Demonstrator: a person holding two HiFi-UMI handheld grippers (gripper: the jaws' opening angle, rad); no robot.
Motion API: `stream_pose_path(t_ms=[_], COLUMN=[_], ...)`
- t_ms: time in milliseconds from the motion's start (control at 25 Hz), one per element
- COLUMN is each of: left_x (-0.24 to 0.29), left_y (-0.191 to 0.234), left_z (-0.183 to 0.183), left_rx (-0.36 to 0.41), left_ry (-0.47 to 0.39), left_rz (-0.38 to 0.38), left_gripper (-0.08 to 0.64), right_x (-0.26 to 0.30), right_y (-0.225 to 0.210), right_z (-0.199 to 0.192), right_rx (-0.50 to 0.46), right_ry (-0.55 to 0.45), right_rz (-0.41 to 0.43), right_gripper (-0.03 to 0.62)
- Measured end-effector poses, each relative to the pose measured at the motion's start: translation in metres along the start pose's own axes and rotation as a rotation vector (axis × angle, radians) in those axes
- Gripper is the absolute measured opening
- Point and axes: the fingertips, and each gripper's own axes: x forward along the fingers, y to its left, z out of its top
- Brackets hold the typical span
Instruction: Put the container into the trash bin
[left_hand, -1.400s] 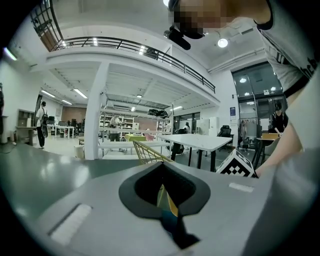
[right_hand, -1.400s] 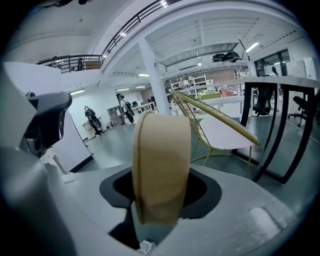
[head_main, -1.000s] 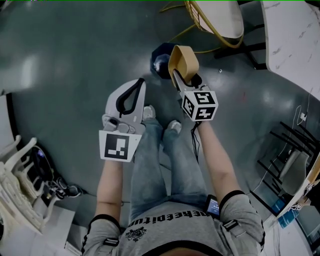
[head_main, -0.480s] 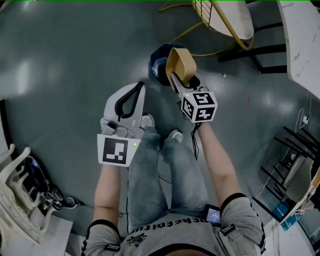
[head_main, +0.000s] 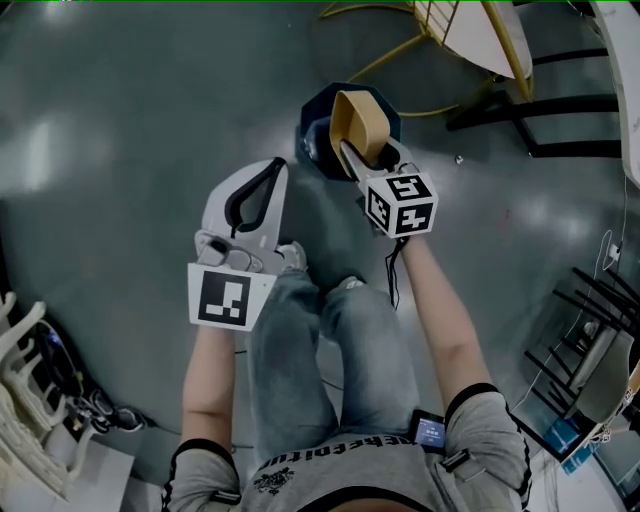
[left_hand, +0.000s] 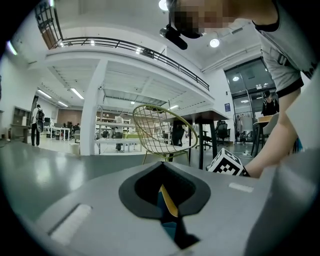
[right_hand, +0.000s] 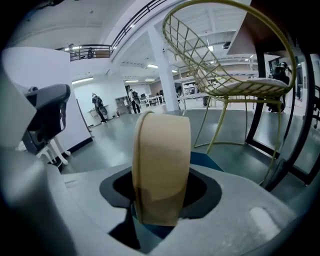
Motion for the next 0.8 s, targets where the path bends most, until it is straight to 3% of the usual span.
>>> stream_pose_path(t_ms=[360, 600, 800], left_x=[0.012, 0.020, 0.030], left_y=[0.010, 0.014, 0.018], left_z=[-0.046, -0.063, -0.078], left_rx=[0.040, 0.064, 0.078], left_ry=[-0.023, -0.043, -0.065], left_rz=[0.007, 0.017, 0.028], left_gripper=[0.020, 0.020, 0.020], right_x=[0.036, 0.047, 0.057], right_y=[-0.008, -0.002, -0.009], right_z=[-0.027, -0.045, -0.065], right_rx=[-0.005, -0.112, -0.279], right_ry=[0.179, 0.397, 0.561], right_rz=[0.148, 0.261, 0.273], right_gripper=[0.202, 0.202, 0.202])
